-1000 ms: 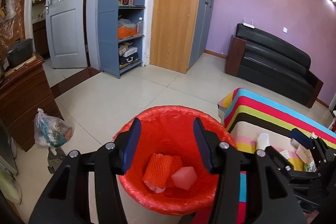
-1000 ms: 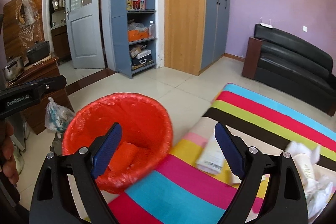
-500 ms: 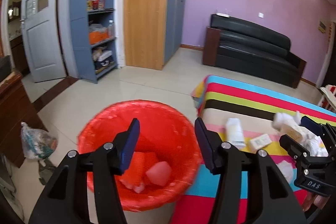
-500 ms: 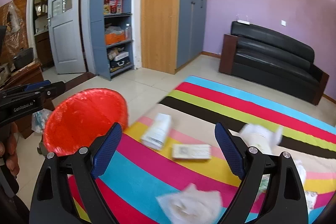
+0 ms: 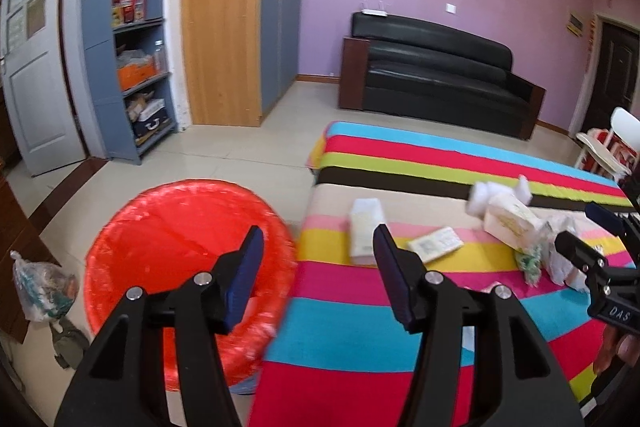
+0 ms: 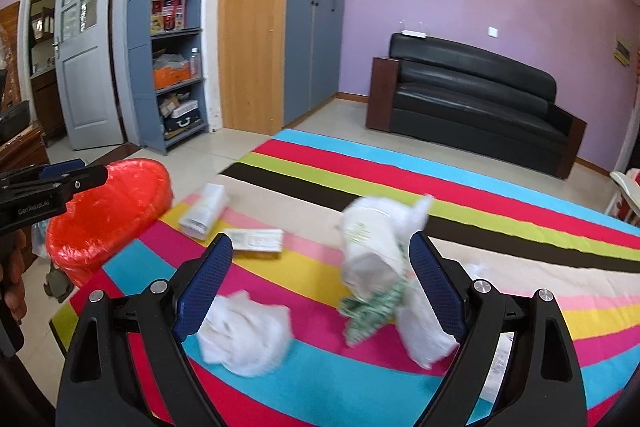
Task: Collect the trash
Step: 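Move both tools back over the table toward the crumpled tissue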
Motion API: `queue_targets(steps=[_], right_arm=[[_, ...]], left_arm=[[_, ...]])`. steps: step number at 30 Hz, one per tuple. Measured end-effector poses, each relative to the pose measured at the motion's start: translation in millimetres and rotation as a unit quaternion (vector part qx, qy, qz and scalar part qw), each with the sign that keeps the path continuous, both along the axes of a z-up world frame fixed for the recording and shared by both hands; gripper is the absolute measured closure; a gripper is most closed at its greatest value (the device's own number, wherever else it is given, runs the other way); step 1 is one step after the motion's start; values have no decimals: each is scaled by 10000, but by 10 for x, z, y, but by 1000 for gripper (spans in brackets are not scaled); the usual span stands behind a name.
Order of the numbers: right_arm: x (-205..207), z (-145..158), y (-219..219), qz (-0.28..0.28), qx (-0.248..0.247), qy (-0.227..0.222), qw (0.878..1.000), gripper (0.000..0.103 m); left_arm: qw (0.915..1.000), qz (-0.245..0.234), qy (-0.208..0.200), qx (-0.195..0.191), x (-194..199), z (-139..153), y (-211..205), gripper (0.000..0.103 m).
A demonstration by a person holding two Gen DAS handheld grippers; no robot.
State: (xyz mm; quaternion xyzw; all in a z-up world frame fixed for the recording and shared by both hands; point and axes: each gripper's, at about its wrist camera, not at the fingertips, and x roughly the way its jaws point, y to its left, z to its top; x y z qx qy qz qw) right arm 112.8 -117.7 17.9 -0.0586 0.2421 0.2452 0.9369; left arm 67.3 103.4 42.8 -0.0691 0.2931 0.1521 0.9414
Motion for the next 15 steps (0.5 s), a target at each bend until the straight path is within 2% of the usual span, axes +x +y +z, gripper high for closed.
queue_targets(steps=[15], right_arm=[[64, -262, -499, -574, -96, 253, 9980, 19]], left_arm=[[9940, -1059, 269, 90, 256, -290, -790, 42]])
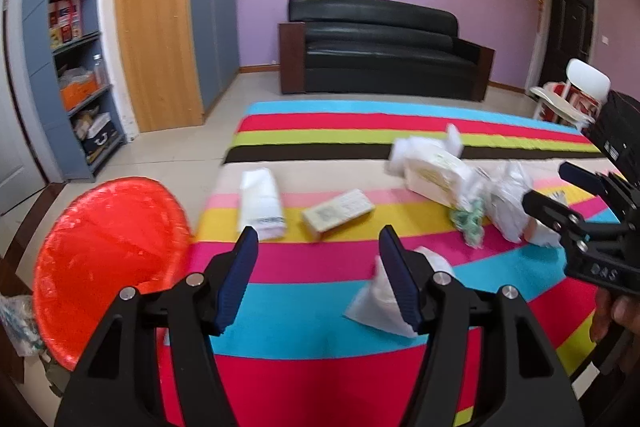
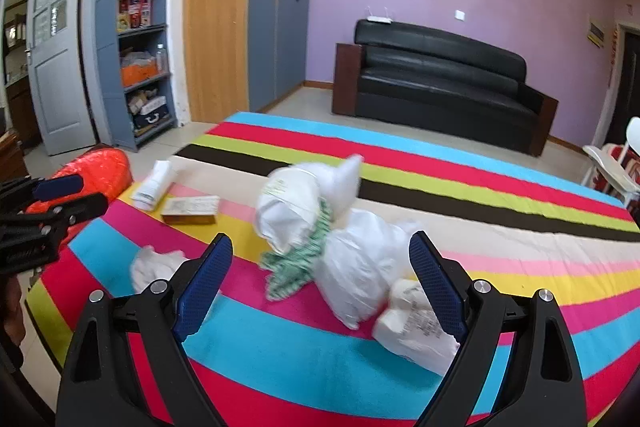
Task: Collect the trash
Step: 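Move both tools back over the table toward the crumpled tissue, then close the left tool on the crumpled white tissue while the right tool grasps the printed white paper bag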
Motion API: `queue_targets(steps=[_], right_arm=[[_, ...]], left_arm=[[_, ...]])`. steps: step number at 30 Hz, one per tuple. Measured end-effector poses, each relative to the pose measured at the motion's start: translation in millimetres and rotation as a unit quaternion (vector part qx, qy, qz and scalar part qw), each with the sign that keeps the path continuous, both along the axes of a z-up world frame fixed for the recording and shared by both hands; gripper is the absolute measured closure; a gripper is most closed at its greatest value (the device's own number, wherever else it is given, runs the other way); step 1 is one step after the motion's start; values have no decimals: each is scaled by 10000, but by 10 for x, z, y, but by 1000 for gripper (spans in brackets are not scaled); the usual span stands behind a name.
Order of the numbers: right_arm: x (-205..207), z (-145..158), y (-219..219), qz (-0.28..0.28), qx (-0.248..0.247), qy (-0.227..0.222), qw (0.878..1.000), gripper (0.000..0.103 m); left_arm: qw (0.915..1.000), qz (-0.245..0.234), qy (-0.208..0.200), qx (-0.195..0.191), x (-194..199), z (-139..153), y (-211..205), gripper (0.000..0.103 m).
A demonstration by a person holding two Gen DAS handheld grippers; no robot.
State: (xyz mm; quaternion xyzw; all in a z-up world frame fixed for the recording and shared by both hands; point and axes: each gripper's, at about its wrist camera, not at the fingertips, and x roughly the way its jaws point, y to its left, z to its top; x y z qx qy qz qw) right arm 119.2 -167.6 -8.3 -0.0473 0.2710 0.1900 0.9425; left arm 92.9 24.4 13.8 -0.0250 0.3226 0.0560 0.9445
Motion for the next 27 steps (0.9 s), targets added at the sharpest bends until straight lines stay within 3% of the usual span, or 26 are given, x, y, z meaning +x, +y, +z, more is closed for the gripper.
queue_targets(steps=[12, 27], right_arm=[[143, -205, -257, -386, -35, 439, 9983, 19], [251, -389, -378, -710, -216, 783, 9942, 19]], left_arm=[[9976, -517, 409, -224, 157, -253, -340, 38], [9935, -720, 816, -347, 313, -471, -512, 38]])
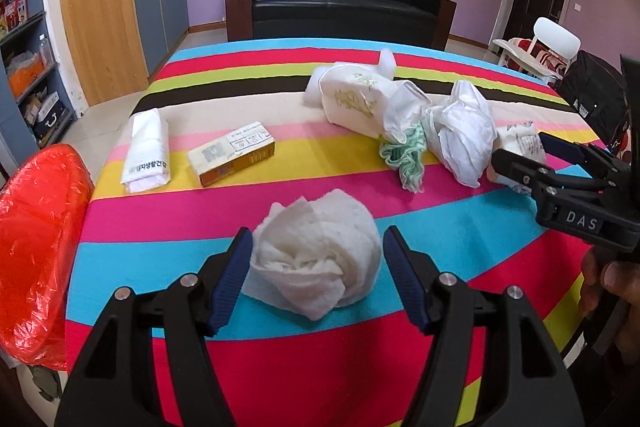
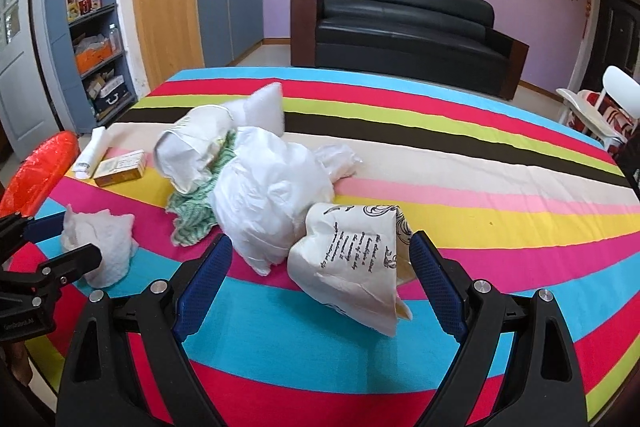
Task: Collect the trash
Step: 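Close the left tool on the crumpled white tissue while the right tool grasps the printed white paper bag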
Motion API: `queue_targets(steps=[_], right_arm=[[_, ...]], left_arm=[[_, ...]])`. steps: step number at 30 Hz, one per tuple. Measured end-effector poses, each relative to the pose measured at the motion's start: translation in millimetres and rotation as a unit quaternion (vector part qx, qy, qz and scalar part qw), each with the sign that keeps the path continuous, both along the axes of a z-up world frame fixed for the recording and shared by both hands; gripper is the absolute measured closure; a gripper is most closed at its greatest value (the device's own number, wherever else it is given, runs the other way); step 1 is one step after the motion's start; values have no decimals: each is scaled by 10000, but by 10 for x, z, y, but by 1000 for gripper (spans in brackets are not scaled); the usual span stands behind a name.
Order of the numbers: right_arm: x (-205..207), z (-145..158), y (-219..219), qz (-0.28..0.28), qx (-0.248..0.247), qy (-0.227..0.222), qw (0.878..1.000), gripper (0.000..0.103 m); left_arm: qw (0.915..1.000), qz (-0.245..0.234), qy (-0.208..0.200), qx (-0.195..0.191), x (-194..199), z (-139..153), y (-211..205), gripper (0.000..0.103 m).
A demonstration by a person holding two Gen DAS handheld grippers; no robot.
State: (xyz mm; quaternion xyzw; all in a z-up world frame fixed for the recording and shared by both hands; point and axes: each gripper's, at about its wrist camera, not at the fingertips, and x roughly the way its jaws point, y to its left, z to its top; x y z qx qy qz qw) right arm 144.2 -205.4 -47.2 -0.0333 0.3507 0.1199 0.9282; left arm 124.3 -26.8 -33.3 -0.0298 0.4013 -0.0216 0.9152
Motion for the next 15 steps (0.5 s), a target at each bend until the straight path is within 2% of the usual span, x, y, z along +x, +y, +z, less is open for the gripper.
queue_targets(steps=[7, 15], right_arm=[[-11, 59, -65, -79, 120, -55, 9999, 19], [-2, 75, -150, -246, 64, -69, 9997, 19]], left_arm=[[10000, -42, 31, -1, 10, -7, -23, 39], [9999, -118, 91, -33, 33, -28, -50, 55]])
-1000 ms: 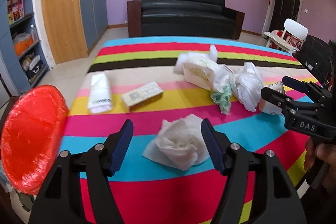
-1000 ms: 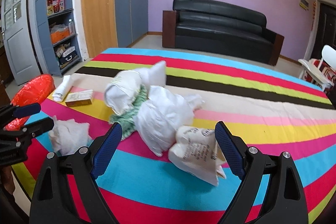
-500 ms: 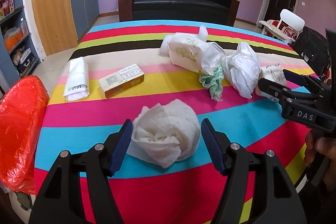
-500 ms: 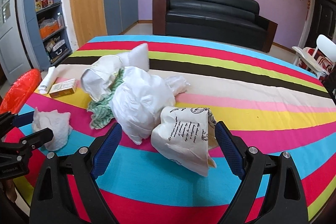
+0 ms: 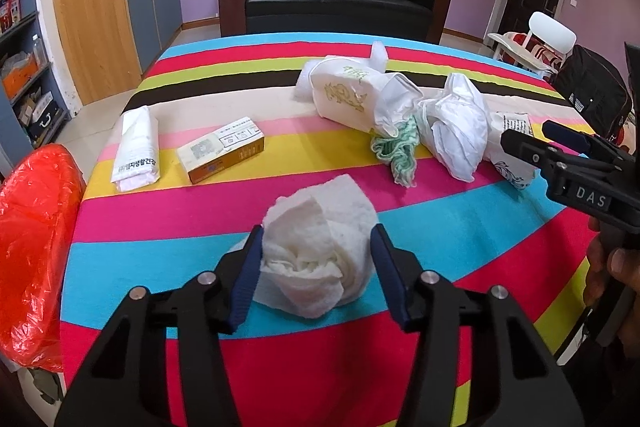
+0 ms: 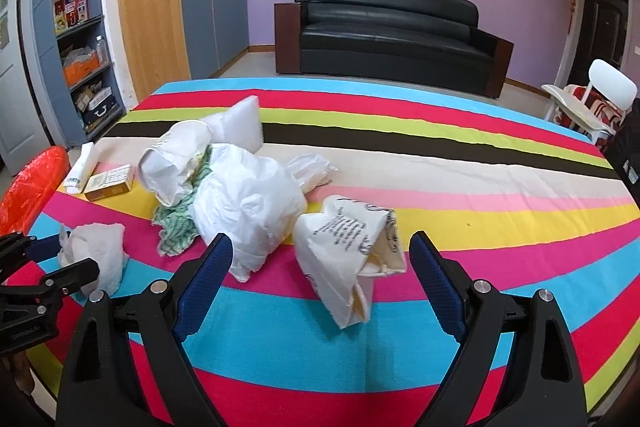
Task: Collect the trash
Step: 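Close the left tool on the crumpled white tissue while the right tool grasps the printed white paper bag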
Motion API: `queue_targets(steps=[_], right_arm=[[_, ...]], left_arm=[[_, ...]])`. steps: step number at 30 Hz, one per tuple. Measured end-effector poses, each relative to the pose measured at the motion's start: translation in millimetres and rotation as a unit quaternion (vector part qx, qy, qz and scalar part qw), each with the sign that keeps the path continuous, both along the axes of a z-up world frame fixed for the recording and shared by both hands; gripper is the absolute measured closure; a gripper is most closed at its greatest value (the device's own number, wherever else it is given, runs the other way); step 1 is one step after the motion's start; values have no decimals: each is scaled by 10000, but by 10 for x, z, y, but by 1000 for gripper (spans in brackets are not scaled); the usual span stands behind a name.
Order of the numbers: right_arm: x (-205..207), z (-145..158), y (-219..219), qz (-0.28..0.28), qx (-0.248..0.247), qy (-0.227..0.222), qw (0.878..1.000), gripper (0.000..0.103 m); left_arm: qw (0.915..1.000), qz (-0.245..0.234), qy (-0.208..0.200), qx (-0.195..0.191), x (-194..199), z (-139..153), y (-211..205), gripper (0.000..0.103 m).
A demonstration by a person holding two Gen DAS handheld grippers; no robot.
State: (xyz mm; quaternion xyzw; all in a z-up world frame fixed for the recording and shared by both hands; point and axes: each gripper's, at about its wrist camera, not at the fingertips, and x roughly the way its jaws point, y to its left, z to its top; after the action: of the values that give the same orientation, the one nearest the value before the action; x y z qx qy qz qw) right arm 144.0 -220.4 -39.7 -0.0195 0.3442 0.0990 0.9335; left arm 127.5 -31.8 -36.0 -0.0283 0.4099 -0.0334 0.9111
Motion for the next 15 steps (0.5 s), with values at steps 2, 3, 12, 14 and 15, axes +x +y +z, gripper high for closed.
queue_targets(steps=[2, 3, 12, 14, 15], right_arm=[[17, -15, -22, -40, -10, 29, 10000, 19], [25, -23, -31, -58, -27, 42, 10000, 19], [126, -145, -87, -159, -173, 241, 9994, 19], [157, -171, -82, -145, -204, 286, 9993, 19], [175, -184, -83, -139, -209, 309, 9992, 20]], left_arm=[[10000, -28, 13, -20, 3, 0, -5, 64], [10000, -42, 16, -23, 6, 2, -9, 66], [9999, -25, -68, -105, -19, 56, 22, 74], [9999, -17, -100, -124, -27, 74, 30, 74], [9999, -17, -112, -129, -23, 75, 29, 74]])
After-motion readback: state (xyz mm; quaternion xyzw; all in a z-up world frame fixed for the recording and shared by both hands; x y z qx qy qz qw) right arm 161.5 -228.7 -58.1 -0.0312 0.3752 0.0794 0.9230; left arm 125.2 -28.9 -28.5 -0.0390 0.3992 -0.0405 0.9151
